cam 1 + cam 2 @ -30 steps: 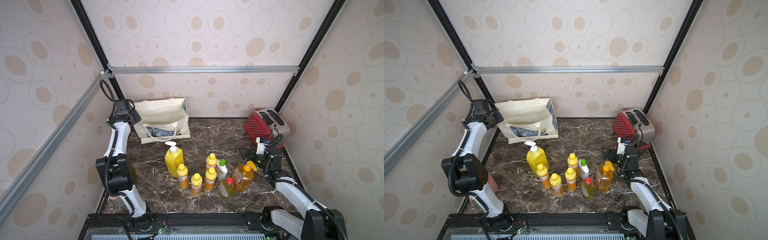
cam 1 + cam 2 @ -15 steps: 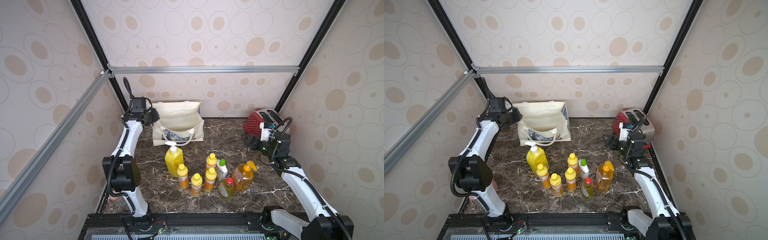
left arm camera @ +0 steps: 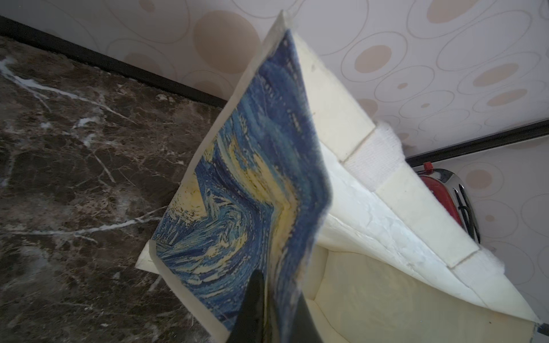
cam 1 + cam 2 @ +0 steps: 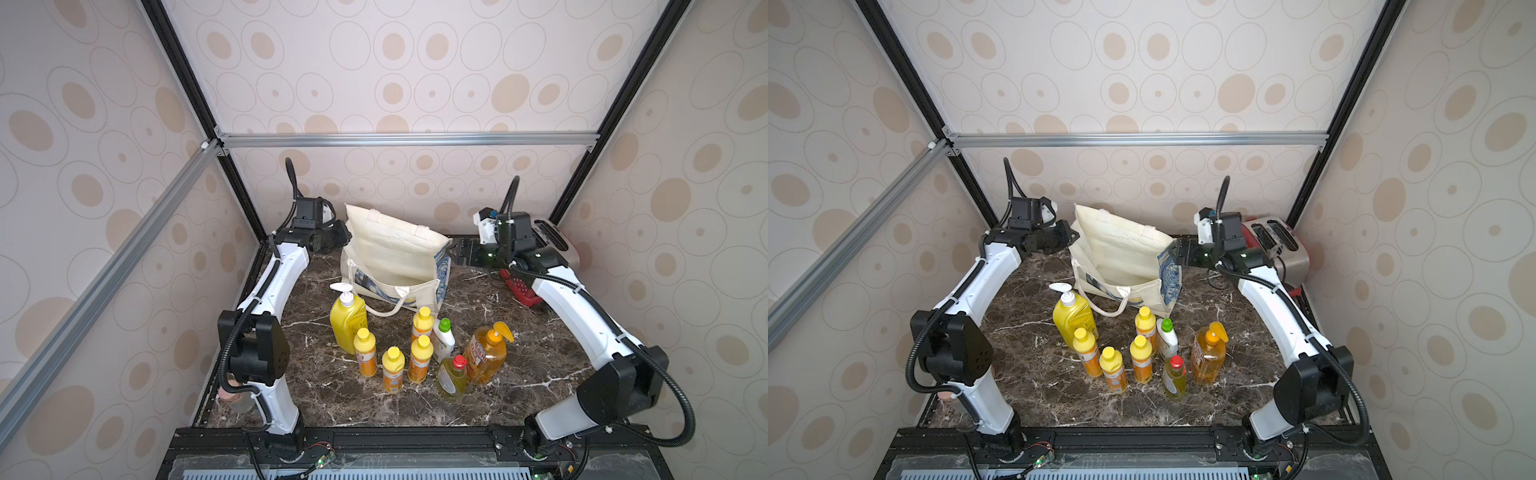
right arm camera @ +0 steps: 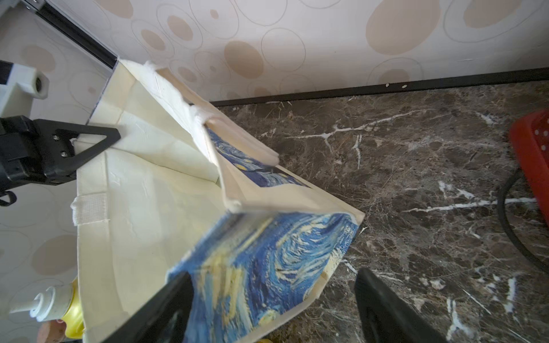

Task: Pack dish soap into the shopping bag
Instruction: Move the shopping bag to the center of the board.

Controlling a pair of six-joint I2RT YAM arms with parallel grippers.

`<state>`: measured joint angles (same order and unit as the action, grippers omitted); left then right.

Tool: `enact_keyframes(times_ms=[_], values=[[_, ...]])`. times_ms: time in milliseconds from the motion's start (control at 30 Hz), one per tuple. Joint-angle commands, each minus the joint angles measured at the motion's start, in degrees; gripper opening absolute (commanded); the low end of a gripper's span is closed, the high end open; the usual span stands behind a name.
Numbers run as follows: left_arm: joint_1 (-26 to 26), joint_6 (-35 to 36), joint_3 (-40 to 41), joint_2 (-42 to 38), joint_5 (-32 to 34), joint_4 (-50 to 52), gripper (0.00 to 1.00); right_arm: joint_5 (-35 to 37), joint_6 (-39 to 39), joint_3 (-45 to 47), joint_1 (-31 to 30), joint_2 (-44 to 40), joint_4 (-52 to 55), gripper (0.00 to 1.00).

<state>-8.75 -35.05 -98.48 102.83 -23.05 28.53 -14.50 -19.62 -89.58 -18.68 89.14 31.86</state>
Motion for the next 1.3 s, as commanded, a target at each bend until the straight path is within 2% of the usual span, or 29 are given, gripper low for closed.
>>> enact_keyframes(times_ms=[0, 233, 333, 433, 567, 667, 733, 833, 967, 1267], values=[[-1.4, -3.0, 0.4, -2.2, -0.1, -3.2, 0.10, 6.6, 0.3, -6.1, -3.3, 2.2, 10.3, 0.88], [-1.4, -2.7, 0.6, -3.0, -0.9, -3.3, 0.16, 10.1, -2.5, -6.2, -6.2, 4.3, 10.7, 0.86], [-1.4, -2.1, 1.0, -3.6, -1.7, -3.2, 0.25, 15.4, -2.1, -8.3, -7.0, 6.4, 15.0, 0.82], [-1.4, -0.6, 0.4, -3.9, -2.0, -1.4, 0.35, 18.8, -1.4, -9.7, -7.0, 7.3, 16.7, 0.65], [-1.4, 3.0, -0.6, -5.6, -1.4, 1.5, 0.62, 19.0, 1.4, -15.5, -6.9, 10.2, 19.7, 0.33], [-1.4, 6.6, -3.2, -6.8, 3.5, 5.7, 0.77, 17.1, 6.2, -21.0, -6.8, 13.0, 22.6, 0.19], [-1.4, 8.4, -6.1, -6.1, 6.0, 9.7, 0.82, 16.1, 9.5, -23.6, -6.8, 14.1, 24.0, 0.14], [-1.5, 9.6, -11.1, -3.4, 5.7, 12.8, 0.92, 16.2, 13.8, -26.3, -6.6, 15.0, 26.6, 0.08], [-1.5, 10.8, -17.2, 0.6, 6.4, 16.3, 0.95, 14.6, 17.5, -27.2, -6.0, 14.5, 28.1, 0.01], [-2.2, 15.1, -24.2, 5.8, 14.5, 26.7, 0.90, 10.9, 17.8, -23.7, -3.1, 14.0, 26.4, 0.02]])
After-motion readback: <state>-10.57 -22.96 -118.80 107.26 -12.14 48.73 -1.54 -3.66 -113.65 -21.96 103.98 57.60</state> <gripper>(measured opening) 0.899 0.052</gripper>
